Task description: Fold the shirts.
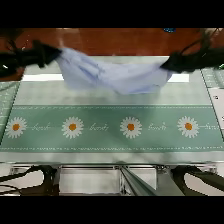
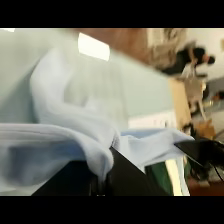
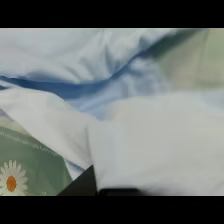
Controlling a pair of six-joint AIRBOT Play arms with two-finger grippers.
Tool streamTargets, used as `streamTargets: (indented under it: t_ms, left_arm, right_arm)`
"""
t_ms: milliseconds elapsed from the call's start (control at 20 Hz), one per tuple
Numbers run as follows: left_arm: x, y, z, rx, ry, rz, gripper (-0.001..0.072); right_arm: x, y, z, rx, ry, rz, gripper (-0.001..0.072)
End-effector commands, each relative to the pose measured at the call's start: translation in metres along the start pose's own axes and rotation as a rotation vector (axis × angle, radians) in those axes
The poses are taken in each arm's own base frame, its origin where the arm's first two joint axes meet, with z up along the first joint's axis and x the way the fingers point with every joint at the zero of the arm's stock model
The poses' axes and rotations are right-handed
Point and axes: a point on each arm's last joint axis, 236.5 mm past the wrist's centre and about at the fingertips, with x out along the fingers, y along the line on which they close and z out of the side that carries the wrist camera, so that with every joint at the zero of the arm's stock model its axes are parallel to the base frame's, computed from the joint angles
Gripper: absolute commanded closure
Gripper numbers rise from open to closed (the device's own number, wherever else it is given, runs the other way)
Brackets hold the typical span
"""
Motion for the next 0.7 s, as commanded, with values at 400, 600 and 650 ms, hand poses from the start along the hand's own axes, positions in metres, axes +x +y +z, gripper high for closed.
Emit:
streamTargets:
  t_ms: [400,600,650]
  left_arm:
    - [-0.217,-0.298,0.061,0.724,-0.663,0.300,0.0682]
    - [-0.256,-0.332,0.003,0.874,-0.698,0.463,0.0682]
    - [-0.260,-0.327,-0.011,0.865,-0.668,0.508,0.0682]
  right_arm:
    - [-0.295,0.159,0.001,-0.428,-0.570,-0.149,0.0691]
    - [-0.302,0.161,-0.041,-0.416,-0.489,-0.156,0.0691]
    - [-0.298,0.158,-0.048,-0.406,-0.452,-0.160,0.0691]
